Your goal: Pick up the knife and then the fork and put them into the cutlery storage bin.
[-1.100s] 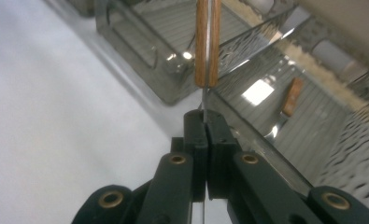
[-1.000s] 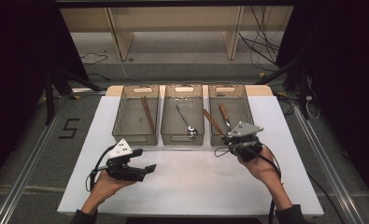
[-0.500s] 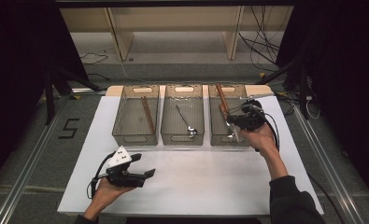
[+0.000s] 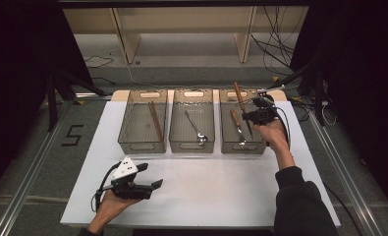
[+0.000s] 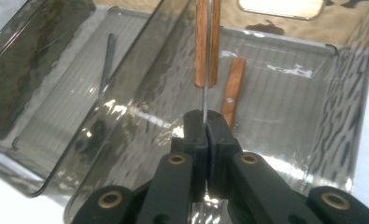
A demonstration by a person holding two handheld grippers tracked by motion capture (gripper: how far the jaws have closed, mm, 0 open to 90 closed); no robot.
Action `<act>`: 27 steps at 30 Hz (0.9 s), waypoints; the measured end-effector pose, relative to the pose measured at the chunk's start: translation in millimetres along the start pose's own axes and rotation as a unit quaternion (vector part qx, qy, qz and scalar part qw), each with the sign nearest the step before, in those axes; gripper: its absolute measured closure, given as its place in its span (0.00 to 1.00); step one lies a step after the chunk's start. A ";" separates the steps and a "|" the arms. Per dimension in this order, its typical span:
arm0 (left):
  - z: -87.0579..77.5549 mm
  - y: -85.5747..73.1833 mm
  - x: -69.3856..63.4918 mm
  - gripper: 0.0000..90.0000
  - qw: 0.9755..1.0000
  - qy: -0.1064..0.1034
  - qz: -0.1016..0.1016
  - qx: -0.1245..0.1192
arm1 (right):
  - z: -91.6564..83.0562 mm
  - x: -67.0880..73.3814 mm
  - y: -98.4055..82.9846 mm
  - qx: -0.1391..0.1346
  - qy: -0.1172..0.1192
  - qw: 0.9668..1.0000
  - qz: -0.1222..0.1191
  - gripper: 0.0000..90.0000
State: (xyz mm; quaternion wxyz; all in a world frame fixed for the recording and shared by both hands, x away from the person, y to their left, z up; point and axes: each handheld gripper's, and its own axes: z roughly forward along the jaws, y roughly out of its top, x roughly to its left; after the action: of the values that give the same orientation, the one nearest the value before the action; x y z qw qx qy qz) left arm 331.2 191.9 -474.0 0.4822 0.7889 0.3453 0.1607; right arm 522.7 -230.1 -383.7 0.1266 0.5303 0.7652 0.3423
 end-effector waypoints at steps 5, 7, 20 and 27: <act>2.4 -0.8 -1.7 0.19 1.000 -0.003 0.000 0.004 | 1.5 -9.4 3.8 0.004 -0.016 1.000 0.015 0.99; 2.8 -0.8 -1.9 0.19 1.000 -0.003 0.002 0.004 | 3.1 -11.8 4.2 0.006 -0.022 1.000 0.017 0.99; 1.7 -2.1 0.2 0.19 1.000 0.003 0.001 0.005 | 22.0 -17.0 -2.2 0.052 -0.058 0.997 0.014 0.99; 2.2 -1.9 -1.3 0.19 1.000 0.000 -0.004 0.000 | 31.0 -19.4 -9.1 0.065 -0.053 0.996 0.027 0.91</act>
State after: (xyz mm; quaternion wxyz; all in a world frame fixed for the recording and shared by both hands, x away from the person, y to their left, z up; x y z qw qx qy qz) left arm 330.9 190.1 -476.7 0.4833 0.7875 0.3480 0.1588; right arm 541.2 -237.3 -415.7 0.1233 0.5751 0.7637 0.2661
